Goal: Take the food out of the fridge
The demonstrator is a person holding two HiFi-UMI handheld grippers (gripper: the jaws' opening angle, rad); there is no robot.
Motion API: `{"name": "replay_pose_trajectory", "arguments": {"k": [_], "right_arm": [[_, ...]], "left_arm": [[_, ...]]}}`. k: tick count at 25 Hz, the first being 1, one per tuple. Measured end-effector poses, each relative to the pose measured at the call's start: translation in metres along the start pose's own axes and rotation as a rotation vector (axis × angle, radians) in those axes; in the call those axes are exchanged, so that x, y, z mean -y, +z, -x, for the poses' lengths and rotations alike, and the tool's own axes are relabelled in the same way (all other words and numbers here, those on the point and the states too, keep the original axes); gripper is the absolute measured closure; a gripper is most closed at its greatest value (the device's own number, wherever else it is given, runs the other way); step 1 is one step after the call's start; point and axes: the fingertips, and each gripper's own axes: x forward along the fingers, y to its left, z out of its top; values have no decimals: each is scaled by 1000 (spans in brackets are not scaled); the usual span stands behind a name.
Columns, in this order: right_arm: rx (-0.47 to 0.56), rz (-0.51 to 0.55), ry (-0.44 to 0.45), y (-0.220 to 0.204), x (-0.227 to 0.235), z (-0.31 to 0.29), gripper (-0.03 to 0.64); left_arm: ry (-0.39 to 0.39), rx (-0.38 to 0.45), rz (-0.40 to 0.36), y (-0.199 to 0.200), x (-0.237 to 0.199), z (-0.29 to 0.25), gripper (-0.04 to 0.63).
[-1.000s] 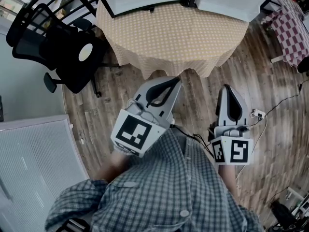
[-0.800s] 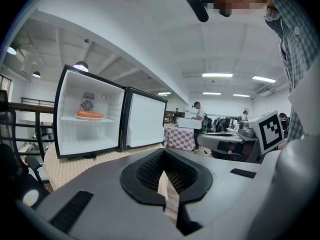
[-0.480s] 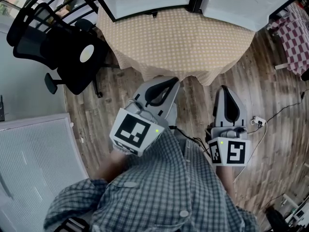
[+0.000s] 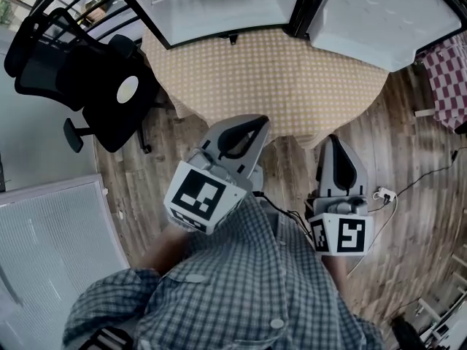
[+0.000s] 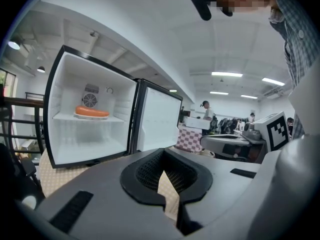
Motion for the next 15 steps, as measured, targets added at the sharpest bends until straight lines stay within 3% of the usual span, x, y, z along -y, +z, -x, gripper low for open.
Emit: {"name": "replay_pose_trajectory", "arguments": {"k": [15], "right_arm": [[27,55,97,26,-7,-108,606]], "left_arm": [[53,44,1,31,-84,-42,591]]}}
